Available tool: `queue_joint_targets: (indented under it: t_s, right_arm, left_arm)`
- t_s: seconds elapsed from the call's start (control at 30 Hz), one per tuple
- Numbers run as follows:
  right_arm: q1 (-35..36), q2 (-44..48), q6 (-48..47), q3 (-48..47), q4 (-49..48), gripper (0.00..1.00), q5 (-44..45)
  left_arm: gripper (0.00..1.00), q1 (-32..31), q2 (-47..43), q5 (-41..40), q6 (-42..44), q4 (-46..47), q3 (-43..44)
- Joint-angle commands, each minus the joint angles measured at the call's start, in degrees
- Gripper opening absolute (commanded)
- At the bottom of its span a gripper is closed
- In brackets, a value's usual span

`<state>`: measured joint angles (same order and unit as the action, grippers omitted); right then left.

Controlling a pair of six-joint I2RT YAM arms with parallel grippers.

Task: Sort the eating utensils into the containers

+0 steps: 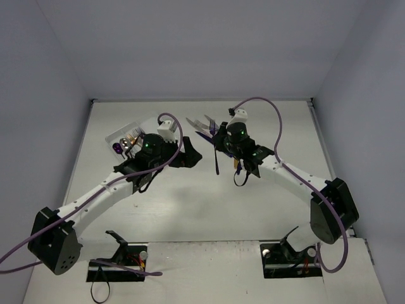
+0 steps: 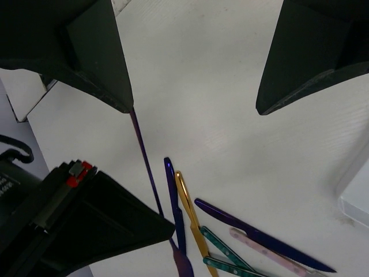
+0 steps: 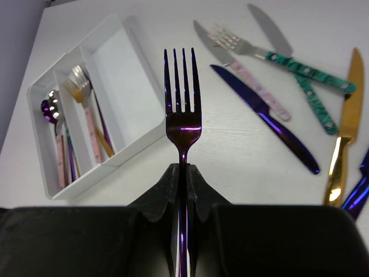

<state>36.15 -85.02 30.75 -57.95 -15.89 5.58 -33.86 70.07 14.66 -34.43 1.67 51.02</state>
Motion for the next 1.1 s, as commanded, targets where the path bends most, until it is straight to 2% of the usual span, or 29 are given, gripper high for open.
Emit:
queue_joint_targets:
  t_s: [0.0, 0.27, 0.47, 0.57, 0.67, 0.73, 0.83, 0.93, 0.97, 1.03, 1.07]
  right_arm:
    - [1.86, 4.59, 3.94, 1.12, -9.69, 0.0, -0.15]
    - [3.05, 6.45, 5.47, 3.29, -12.95, 0.0, 1.1]
    - [3.23, 6.85, 6.43, 4.04, -14.23, 0.0, 1.1]
    - [3.44, 6.97, 6.52, 4.05, -14.44, 0.0, 1.22]
    - [3.67, 6.97, 6.62, 4.16, -14.61, 0.0, 1.19]
    - [3.74, 6.97, 6.69, 4.24, -14.69, 0.0, 1.26]
    - [3.84, 7.06, 6.52, 4.51, -14.87, 0.0, 1.36]
    - [3.84, 6.97, 6.17, 4.69, -14.88, 0.0, 1.36]
    - [3.84, 6.9, 6.09, 4.62, -14.88, 0.03, 1.36]
    - [3.84, 6.7, 5.21, 4.7, -14.88, 0.26, 1.3]
    - [3.84, 6.62, 5.15, 4.78, -14.85, 0.28, 1.48]
  left_arm:
    - [0.82, -2.55, 2.73, 0.95, -4.47, 7.36, 4.42]
    - [0.68, -5.35, 7.9, 2.49, -8.65, 10.65, 4.89]
    - [0.53, -6.41, 9.52, 2.83, -9.75, 12.02, 5.43]
    - [0.39, -6.39, 9.98, 2.98, -10.08, 12.71, 5.58]
    - [0.15, -6.48, 10.37, 3.11, -10.42, 12.92, 5.67]
    - [0.06, -6.56, 10.59, 3.26, -10.57, 12.99, 5.52]
    - [0.0, -6.48, 10.36, 2.93, -10.75, 13.09, 5.06]
    - [0.0, -6.57, 9.66, 1.97, -10.75, 13.27, 4.1]
    - [0.0, -6.57, 9.51, 1.66, -10.82, 13.27, 3.65]
    - [0.0, -6.57, 9.13, 1.22, -10.74, 13.27, 3.19]
    - [0.0, -6.55, 9.1, 0.95, -10.68, 13.26, 3.0]
